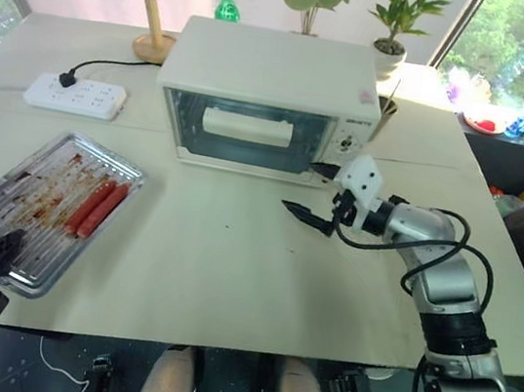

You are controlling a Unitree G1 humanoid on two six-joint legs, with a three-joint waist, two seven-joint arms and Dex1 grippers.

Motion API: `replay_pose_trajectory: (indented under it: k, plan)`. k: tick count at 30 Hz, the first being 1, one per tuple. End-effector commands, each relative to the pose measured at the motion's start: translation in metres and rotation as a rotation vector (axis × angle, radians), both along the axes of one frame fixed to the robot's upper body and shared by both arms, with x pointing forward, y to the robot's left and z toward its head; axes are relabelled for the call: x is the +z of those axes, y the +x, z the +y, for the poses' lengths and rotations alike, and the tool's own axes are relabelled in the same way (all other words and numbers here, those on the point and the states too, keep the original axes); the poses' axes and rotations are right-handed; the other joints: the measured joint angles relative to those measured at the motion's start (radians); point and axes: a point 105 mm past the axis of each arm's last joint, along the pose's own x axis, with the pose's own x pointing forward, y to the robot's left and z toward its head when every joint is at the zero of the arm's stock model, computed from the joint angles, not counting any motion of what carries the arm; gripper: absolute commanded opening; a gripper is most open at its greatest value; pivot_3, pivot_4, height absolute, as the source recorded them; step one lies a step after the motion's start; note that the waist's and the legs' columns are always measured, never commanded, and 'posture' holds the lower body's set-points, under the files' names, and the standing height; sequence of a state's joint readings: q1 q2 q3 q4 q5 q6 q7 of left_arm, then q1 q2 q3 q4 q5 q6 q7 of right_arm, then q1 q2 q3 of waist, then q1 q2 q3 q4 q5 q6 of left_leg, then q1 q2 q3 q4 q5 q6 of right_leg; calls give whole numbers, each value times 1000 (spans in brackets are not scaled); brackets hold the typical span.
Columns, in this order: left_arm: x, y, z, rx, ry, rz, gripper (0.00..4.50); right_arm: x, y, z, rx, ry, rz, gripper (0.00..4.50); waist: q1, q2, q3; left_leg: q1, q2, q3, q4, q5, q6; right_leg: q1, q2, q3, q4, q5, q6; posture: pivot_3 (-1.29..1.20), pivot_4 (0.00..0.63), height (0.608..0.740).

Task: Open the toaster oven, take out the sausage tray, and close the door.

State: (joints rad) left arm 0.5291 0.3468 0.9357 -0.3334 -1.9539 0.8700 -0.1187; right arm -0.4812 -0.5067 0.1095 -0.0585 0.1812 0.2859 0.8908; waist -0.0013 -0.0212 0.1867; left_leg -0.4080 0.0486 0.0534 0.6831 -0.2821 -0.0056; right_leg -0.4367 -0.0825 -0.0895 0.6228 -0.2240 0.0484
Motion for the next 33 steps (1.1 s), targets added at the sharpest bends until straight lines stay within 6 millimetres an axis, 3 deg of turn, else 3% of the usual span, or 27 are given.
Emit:
replay_pose_trajectory:
  k: [1,6,13,22,33]
  plan:
    - [4,4,-12,-95,13,1,0,7,-10,-6,25,-20,-44,4468,7,0,0,0,0,0,0,0,0,0,0,0,0,0,0,0,150,717]
    - [-2,17,-30,-260,16,47,0,10,-27,-23,60,-54,-12,4468,15,1,0,0,0,1,0,0,0,0,-1,0,0,0,0,0,150,717]
    - [2,59,-64,-550,24,55,0,10,-63,-49,55,-71,104,4468,19,1,1,0,0,0,0,0,0,0,-1,0,0,0,0,0,150,717]
    - [4,102,-114,-929,-1,113,0,8,-87,-72,-135,-63,123,4468,15,1,0,1,-1,1,0,0,0,0,0,1,3,0,0,0,150,717]
    - [-10,143,-152,-1145,28,221,0,9,-117,-95,-327,-63,132,4468,24,0,0,1,-3,3,0,1,-1,0,1,0,4,0,1,0,150,717]
